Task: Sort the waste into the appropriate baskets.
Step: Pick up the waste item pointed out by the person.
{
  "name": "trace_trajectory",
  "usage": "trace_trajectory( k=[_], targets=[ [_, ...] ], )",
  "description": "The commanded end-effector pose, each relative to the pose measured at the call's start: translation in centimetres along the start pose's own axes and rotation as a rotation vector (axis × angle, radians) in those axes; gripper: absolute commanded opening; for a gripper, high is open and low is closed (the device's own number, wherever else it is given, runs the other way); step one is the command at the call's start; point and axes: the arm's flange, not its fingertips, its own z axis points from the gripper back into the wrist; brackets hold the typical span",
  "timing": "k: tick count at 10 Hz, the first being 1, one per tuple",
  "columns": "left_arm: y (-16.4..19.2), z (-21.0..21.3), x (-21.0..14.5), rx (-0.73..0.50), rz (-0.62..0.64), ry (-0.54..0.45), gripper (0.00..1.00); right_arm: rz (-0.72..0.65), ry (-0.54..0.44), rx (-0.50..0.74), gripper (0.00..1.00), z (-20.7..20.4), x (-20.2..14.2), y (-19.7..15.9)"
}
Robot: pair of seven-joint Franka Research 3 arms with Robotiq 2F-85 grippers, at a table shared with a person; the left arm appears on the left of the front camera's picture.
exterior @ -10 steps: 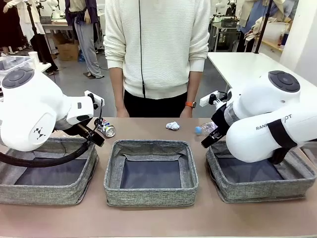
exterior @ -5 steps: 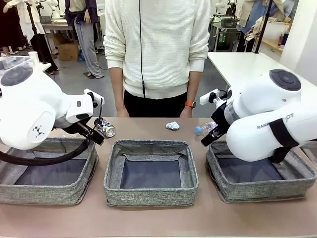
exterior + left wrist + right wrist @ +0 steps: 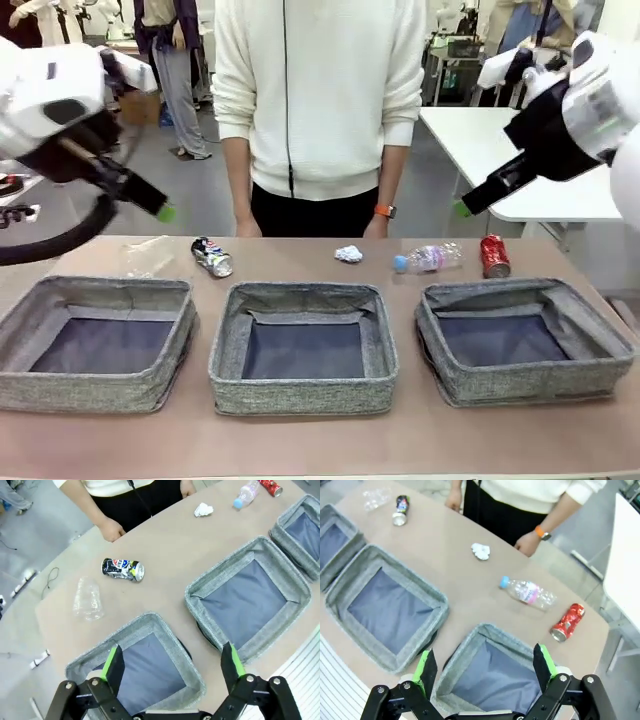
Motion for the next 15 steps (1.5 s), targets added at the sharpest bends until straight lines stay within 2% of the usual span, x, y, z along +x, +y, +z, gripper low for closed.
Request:
trace_trajectory(
  k=[1,2,3,4,5,6,7,8,9,10,11,12,13,14,15],
  targets=[
    [1.3,-7.3,0.6,0.017,0.000,0.021,1.00,0.018,0.024,0.005,1.00,-7.5,0.3,0.2],
    [0.0,0.0,0.0,0.000,0.000,0.000,1.00,0.000,0.000,0.000,1.00,0.0,0.0,0.0],
    [0.5,-1.1,-0.2,-0.024,-0.008,0.083,1.00,-0.074,0.019,0.083,1.00,-1.0,-0.7,-0.7],
    [4.3,-0.2,-2.2,-0.306,0.153,0.109,1.00,-0.226,-0.031,0.204,1.00,0.2,-2.8,-3.1],
    [8.5,0.8,-5.0,-0.498,0.345,0.133,1.00,-0.512,-0.117,0.418,1.00,2.1,-5.0,-6.5],
    [13.3,1.2,-8.3,-0.793,0.512,0.080,1.00,-0.802,-0.195,0.498,1.00,3.4,-7.4,-10.0],
    [17.7,1.0,-12.3,-0.906,0.707,-0.002,1.00,-0.965,-0.288,0.601,1.00,4.4,-9.9,-13.1],
    [21.4,0.4,-17.1,-1.004,0.897,-0.137,1.00,-1.076,-0.316,0.629,1.00,4.6,-12.7,-16.0],
    [23.8,-0.1,-21.2,-1.064,1.025,-0.266,1.00,-1.159,-0.336,0.676,1.00,4.1,-15.1,-18.5],
    [25.0,-0.7,-24.7,-1.062,1.148,-0.361,1.00,-1.252,-0.356,0.697,1.00,3.2,-17.2,-20.4],
    [25.3,-1.3,-26.7,-1.071,1.220,-0.449,1.00,-1.327,-0.342,0.717,1.00,1.7,-18.6,-21.4],
    [24.2,-2.2,-26.2,-1.049,1.261,-0.478,1.00,-1.355,-0.304,0.727,1.00,0.2,-19.1,-21.5],
    [23.4,-3.1,-25.0,-1.010,1.295,-0.429,1.00,-1.358,-0.273,0.738,1.00,-1.5,-19.2,-21.4],
    [23.2,-3.5,-23.4,-0.990,1.280,-0.379,1.00,-1.271,-0.290,0.704,1.00,2.4,-20.6,-22.2],
    [25.2,-2.2,-29.1,-1.017,1.156,-0.334,1.00,-1.271,-0.290,0.704,1.00,2.4,-20.6,-22.2]
  ],
)
